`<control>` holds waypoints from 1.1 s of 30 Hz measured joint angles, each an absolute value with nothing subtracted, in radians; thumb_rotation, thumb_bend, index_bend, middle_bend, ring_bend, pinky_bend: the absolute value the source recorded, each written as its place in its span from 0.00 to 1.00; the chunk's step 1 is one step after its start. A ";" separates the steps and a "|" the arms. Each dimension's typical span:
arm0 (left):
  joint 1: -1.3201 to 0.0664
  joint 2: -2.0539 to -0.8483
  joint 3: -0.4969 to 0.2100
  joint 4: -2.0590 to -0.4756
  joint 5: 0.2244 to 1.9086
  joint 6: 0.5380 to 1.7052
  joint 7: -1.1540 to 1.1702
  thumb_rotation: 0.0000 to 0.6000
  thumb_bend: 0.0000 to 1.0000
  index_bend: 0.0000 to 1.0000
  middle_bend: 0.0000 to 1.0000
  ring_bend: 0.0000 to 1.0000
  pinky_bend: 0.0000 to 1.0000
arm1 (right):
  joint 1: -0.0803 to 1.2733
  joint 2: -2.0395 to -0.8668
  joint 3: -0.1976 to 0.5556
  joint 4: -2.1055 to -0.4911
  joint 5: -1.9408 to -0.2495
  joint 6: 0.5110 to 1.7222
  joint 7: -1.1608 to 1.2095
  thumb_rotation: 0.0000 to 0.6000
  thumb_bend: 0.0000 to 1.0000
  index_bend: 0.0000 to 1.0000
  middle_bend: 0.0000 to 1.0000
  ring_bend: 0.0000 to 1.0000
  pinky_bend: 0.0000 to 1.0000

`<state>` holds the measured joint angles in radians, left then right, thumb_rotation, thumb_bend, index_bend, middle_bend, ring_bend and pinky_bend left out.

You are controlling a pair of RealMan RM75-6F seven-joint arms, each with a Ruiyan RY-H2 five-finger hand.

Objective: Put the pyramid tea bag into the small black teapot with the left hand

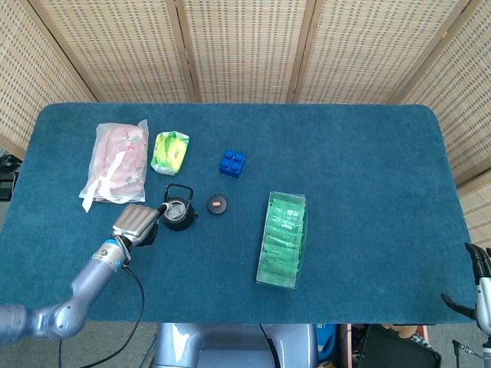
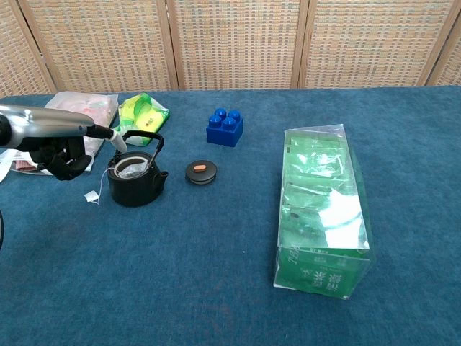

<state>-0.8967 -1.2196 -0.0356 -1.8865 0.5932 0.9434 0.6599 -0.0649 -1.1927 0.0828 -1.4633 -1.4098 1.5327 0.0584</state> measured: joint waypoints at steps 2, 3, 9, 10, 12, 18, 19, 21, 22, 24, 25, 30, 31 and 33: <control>-0.889 -1.207 -0.029 -1.895 0.612 0.947 0.647 1.00 0.75 0.13 0.86 0.78 0.66 | -0.063 -1.193 0.083 -1.462 -1.410 1.530 0.059 0.96 0.01 0.12 0.20 0.09 0.16; -0.889 -1.206 -0.025 -1.895 0.614 0.943 0.644 1.00 0.75 0.13 0.86 0.78 0.66 | -0.063 -1.194 0.083 -1.461 -1.410 1.529 0.060 0.96 0.01 0.12 0.20 0.09 0.16; -0.915 -1.254 -0.013 -1.835 0.574 0.902 0.650 1.00 0.75 0.13 0.86 0.78 0.66 | -0.068 -1.195 0.082 -1.456 -1.407 1.532 0.066 0.96 0.01 0.12 0.20 0.09 0.16; -0.924 -1.268 -0.011 -1.820 0.559 0.896 0.653 1.00 0.75 0.13 0.86 0.78 0.66 | -0.069 -1.195 0.081 -1.455 -1.406 1.532 0.067 0.96 0.01 0.12 0.20 0.09 0.16; -0.936 -1.285 -0.007 -1.802 0.540 0.891 0.660 1.00 0.75 0.13 0.86 0.78 0.66 | -0.070 -1.195 0.081 -1.455 -1.407 1.533 0.068 0.96 0.01 0.12 0.20 0.09 0.16; -0.966 -1.314 0.006 -1.756 0.485 0.855 0.662 1.00 0.75 0.13 0.86 0.78 0.66 | -0.073 -1.196 0.081 -1.454 -1.406 1.536 0.070 0.96 0.01 0.12 0.20 0.09 0.16; -0.971 -1.315 0.009 -1.755 0.478 0.848 0.661 1.00 0.75 0.13 0.86 0.78 0.66 | -0.073 -1.195 0.081 -1.454 -1.405 1.536 0.070 0.96 0.01 0.12 0.20 0.09 0.16; -0.977 -1.311 0.015 -1.758 0.470 0.840 0.656 1.00 0.75 0.13 0.86 0.78 0.66 | -0.073 -1.195 0.081 -1.454 -1.406 1.536 0.069 0.95 0.01 0.12 0.20 0.09 0.16; -0.978 -1.309 0.017 -1.760 0.471 0.842 0.655 1.00 0.75 0.13 0.86 0.78 0.66 | -0.073 -1.195 0.081 -1.454 -1.407 1.536 0.069 0.95 0.01 0.12 0.20 0.09 0.16; -0.976 -1.306 0.016 -1.766 0.482 0.853 0.647 1.00 0.75 0.13 0.86 0.78 0.66 | -0.072 -1.195 0.081 -1.455 -1.408 1.536 0.069 0.96 0.01 0.12 0.20 0.09 0.16; -0.972 -1.305 0.013 -1.769 0.495 0.862 0.637 1.00 0.75 0.13 0.86 0.78 0.66 | -0.072 -1.195 0.081 -1.455 -1.409 1.536 0.068 0.96 0.01 0.12 0.20 0.09 0.16; -0.936 -1.301 -0.004 -1.788 0.591 0.924 0.578 1.00 0.75 0.12 0.82 0.76 0.66 | -0.071 -1.195 0.082 -1.458 -1.409 1.535 0.065 0.96 0.01 0.12 0.20 0.09 0.16; -0.923 -1.298 -0.008 -1.794 0.624 0.942 0.560 1.00 0.75 0.12 0.81 0.75 0.66 | -0.070 -1.194 0.082 -1.458 -1.409 1.534 0.065 0.96 0.01 0.12 0.20 0.09 0.16; -0.903 -1.294 -0.013 -1.805 0.675 0.970 0.534 1.00 0.75 0.11 0.78 0.73 0.65 | -0.069 -1.194 0.083 -1.459 -1.410 1.534 0.065 0.96 0.01 0.12 0.20 0.09 0.16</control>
